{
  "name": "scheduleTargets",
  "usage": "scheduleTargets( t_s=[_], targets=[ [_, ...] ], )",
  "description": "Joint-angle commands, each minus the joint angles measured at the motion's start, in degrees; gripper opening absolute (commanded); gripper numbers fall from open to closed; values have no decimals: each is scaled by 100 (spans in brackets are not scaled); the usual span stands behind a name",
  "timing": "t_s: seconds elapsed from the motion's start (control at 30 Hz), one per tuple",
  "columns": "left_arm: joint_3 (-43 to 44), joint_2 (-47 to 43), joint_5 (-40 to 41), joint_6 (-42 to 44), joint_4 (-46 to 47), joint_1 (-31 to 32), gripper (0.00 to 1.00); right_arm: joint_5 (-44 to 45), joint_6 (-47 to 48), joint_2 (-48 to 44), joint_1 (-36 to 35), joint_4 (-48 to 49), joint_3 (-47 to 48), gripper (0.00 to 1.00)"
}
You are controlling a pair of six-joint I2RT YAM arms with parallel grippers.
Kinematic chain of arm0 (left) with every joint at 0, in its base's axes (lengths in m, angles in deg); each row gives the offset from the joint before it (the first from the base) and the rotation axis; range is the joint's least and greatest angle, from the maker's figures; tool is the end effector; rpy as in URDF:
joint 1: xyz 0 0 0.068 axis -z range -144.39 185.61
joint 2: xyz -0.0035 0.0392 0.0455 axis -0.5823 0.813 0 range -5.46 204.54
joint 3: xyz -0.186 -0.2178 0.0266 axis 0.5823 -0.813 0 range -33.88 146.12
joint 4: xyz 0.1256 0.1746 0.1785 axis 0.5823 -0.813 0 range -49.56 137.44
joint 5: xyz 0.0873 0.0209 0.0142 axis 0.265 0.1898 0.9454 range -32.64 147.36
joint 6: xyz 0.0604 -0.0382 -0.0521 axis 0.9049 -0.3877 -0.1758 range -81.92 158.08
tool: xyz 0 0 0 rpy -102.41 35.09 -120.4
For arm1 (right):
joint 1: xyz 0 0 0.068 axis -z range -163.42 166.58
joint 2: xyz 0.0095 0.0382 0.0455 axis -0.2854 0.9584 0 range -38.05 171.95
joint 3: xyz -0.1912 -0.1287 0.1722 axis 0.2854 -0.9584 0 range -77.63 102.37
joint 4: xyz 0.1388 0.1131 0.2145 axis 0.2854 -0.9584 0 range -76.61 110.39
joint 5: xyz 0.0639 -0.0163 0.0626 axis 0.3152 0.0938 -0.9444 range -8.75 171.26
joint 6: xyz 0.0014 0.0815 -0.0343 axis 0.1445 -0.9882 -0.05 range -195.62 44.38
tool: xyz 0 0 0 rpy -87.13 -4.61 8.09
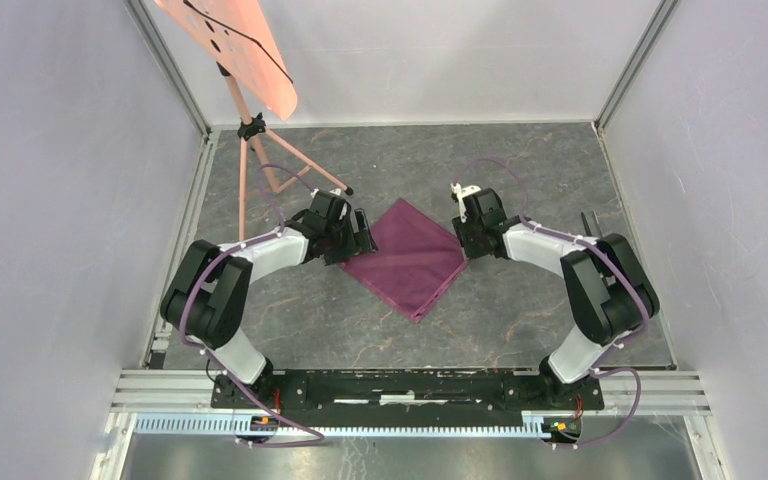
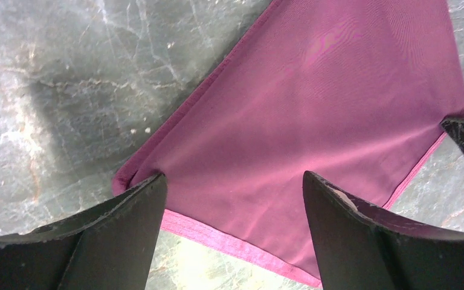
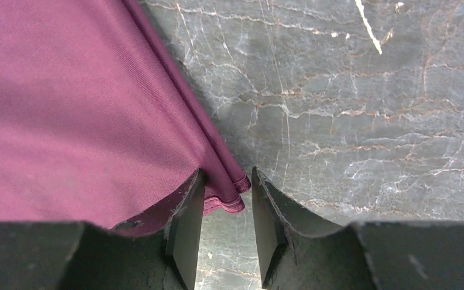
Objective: Fold the napkin into a case and place the utensils inside
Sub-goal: Turn over the upper triangle folded napkin at the center of the board, then pick up the lower triangle-folded napkin from the center of the board.
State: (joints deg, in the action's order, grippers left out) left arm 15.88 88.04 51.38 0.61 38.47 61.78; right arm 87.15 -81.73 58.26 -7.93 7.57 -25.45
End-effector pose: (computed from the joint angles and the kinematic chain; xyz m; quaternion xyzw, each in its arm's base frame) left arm 0.3210 -0.1668 0.1319 -0.0766 0.9433 -0.2103 0.2452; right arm 0.3355 0.1442 0.1228 -0.1387 0.9474 0.0275 0.2871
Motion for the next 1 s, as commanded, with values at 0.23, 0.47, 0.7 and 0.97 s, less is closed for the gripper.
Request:
scheduleTargets(
  t_s=[0.23,0.47,0.7,0.97],
  targets=[
    [216,-996,270,583,-823,9,94,326,-58,-1651,-238,-770,-744,56],
    [-16,-2887,658,373,-1770,-7,100,480,62,-2061,-1755,-1907,184,75],
    [-752,-5322,1380,-272,-2329,-15,100,-1022,108,-902,-3034,-2290,953,77],
    [-946,-6808,1699,-521,-2890,-10,100,-909,102,136,-3523,-2677,1591,60]
  ],
)
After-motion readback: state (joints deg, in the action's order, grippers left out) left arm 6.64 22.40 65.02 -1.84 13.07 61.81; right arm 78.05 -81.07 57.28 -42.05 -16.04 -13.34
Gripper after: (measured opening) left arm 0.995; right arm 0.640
